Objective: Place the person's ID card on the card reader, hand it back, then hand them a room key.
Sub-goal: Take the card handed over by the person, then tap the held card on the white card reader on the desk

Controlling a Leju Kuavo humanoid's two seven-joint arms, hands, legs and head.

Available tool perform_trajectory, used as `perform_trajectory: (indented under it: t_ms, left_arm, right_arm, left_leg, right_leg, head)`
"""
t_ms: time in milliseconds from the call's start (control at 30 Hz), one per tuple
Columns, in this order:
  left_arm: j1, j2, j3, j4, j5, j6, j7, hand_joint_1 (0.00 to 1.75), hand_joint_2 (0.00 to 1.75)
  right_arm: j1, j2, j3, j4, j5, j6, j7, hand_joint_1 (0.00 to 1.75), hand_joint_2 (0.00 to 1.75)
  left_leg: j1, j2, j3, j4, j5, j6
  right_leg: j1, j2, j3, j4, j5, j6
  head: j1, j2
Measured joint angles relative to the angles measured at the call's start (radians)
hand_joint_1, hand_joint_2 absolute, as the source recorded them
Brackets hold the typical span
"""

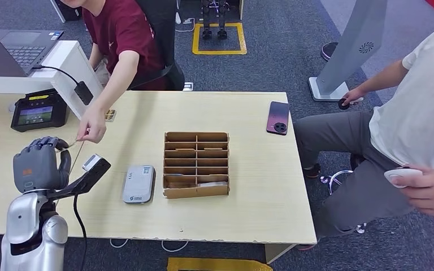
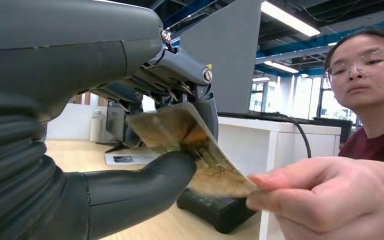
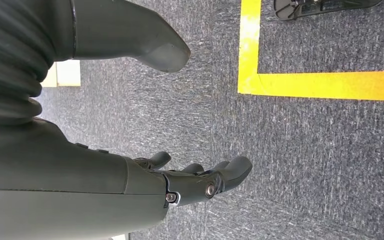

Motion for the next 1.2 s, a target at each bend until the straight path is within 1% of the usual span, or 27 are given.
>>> perform_trajectory:
  t_ms: [533, 667, 700, 767, 833, 900, 967, 1000, 1100, 1200]
  left_arm:
    - [0.009, -0.001, 0.001, 0.0, 0.014, 0.0, -0.012, 1.75, 1.75]
    - [0.01, -0.001, 0.001, 0.0, 0.054, 0.002, -0.041, 1.75, 1.75]
    - [0.012, -0.001, 0.001, 0.0, 0.085, 0.001, -0.059, 1.75, 1.75]
    - [0.017, -0.001, 0.002, -0.003, 0.198, -0.029, -0.107, 1.75, 1.75]
    - [0.025, -0.003, 0.006, -0.012, 0.343, -0.09, -0.147, 1.75, 1.75]
    - [0.032, -0.008, 0.013, -0.023, 0.443, -0.14, -0.158, 1.75, 1.75]
    - [0.036, -0.015, 0.021, -0.033, 0.504, -0.185, -0.153, 1.75, 1.75]
    - [0.037, -0.02, 0.025, -0.036, 0.548, -0.223, -0.142, 1.75, 1.75]
    - [0.043, -0.037, 0.037, -0.044, 0.735, -0.341, -0.09, 1.75, 1.75]
    - [0.053, -0.048, 0.046, -0.046, 0.898, -0.384, -0.041, 1.75, 1.75]
  right_arm:
    - [0.0, 0.0, 0.0, 0.0, 0.0, 0.0, 0.001, 0.0, 1.75]
    - [0.0, 0.0, 0.0, 0.0, 0.0, 0.0, 0.0, 0.0, 1.75]
    - [0.0, 0.0, 0.0, 0.0, 0.001, 0.0, 0.0, 0.0, 1.75]
    - [0.0, 0.0, 0.0, 0.001, 0.002, 0.0, -0.001, 0.0, 1.75]
    - [0.0, -0.001, 0.0, 0.001, 0.003, 0.001, -0.002, 0.0, 1.75]
    - [0.0, -0.002, 0.0, 0.002, 0.003, 0.002, -0.002, 0.0, 1.75]
    - [0.0, -0.004, 0.0, 0.002, 0.002, 0.003, -0.002, 0.0, 1.75]
    - [0.0, -0.004, 0.0, 0.002, 0.001, 0.003, -0.002, 0.0, 1.75]
    - [0.0, -0.008, 0.0, 0.003, 0.0, 0.007, -0.002, 0.0, 1.75]
    - [0.0, -0.01, 0.0, 0.003, 0.002, 0.01, -0.007, 0.0, 1.75]
  left_leg:
    - [0.0, 0.0, 0.0, 0.0, 0.0, 0.0]
    - [0.0, 0.0, 0.0, 0.0, 0.0, 0.0]
    - [0.0, 0.0, 0.0, 0.0, 0.0, 0.0]
    - [0.0, 0.0, 0.0, 0.0, 0.0, 0.0]
    - [0.0, 0.0, 0.0, 0.0, 0.0, 0.0]
    - [0.0, 0.0, 0.0, 0.0, 0.0, 0.0]
    - [0.0, 0.0, 0.0, 0.0, 0.0, 0.0]
    - [0.0, 0.0, 0.0, 0.0, 0.0, 0.0]
    - [0.0, 0.0, 0.0, 0.0, 0.0, 0.0]
    - [0.0, 0.0, 0.0, 0.0, 0.0, 0.0]
  right_leg:
    - [0.0, 0.0, 0.0, 0.0, 0.0, 0.0]
    - [0.0, 0.0, 0.0, 0.0, 0.0, 0.0]
    - [0.0, 0.0, 0.0, 0.0, 0.0, 0.0]
    - [0.0, 0.0, 0.0, 0.0, 0.0, 0.0]
    - [0.0, 0.0, 0.0, 0.0, 0.0, 0.0]
    - [0.0, 0.0, 0.0, 0.0, 0.0, 0.0]
    - [0.0, 0.0, 0.0, 0.0, 0.0, 0.0]
    - [0.0, 0.0, 0.0, 0.0, 0.0, 0.0]
    - [0.0, 0.0, 0.0, 0.0, 0.0, 0.0]
    - [0.0, 0.0, 0.0, 0.0, 0.0, 0.0]
  head:
    - [0.0, 0.0]
    - [0.0, 0.0]
    - [0.0, 0.0]
    - [0.0, 0.0]
    - [0.0, 0.0]
    - [0.0, 0.0]
    - [0.0, 0.0]
    - [0.0, 0.0]
    - [0.0, 0.0]
    - [0.0, 0.0]
